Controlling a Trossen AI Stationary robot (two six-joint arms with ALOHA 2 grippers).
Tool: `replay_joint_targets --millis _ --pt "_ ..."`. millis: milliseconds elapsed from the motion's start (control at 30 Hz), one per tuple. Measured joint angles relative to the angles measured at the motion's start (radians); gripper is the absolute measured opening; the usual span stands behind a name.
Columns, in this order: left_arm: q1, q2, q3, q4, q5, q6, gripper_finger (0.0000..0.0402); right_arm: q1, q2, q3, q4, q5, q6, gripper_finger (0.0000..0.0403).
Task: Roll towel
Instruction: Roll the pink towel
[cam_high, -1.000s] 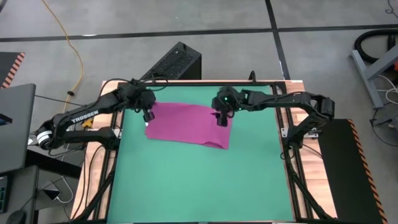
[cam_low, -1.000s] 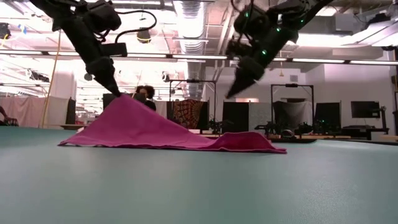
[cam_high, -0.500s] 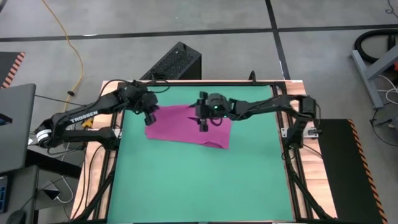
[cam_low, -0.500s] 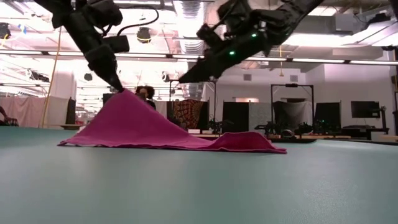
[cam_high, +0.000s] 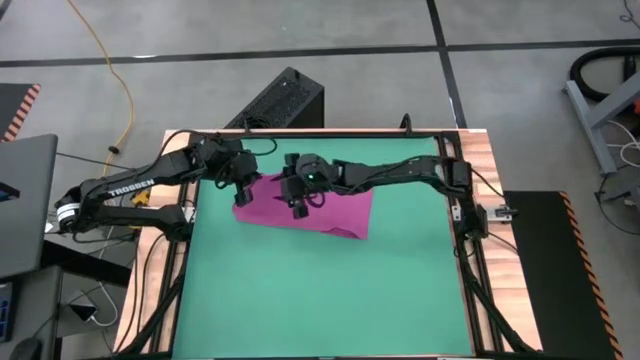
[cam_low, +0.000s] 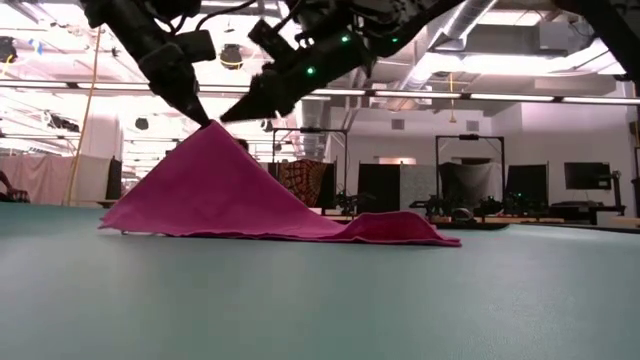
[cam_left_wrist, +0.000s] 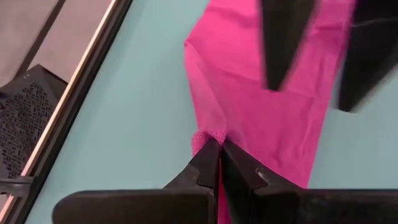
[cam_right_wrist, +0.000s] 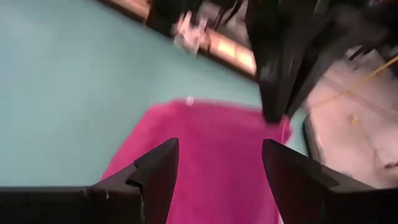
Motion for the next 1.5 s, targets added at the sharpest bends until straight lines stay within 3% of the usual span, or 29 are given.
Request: replay_joint_targets --millis 167,1300,1500 --pt "-0.019 0.0 0.0 -0.022 -0.022 0.0 0.0 -0.019 0.027 0.053 -0.02 0.001 -0.004 0.0255" --pt "-0.128 0.0 0.0 0.055 -0.025 -0.052 0.0 -0.039 0.027 0.052 0.005 -0.025 0.007 0.0254" --pt "-0.142 0.0 0.0 0.061 -0.025 -0.052 0.0 -0.039 0.027 0.052 0.001 -0.024 0.017 0.0208"
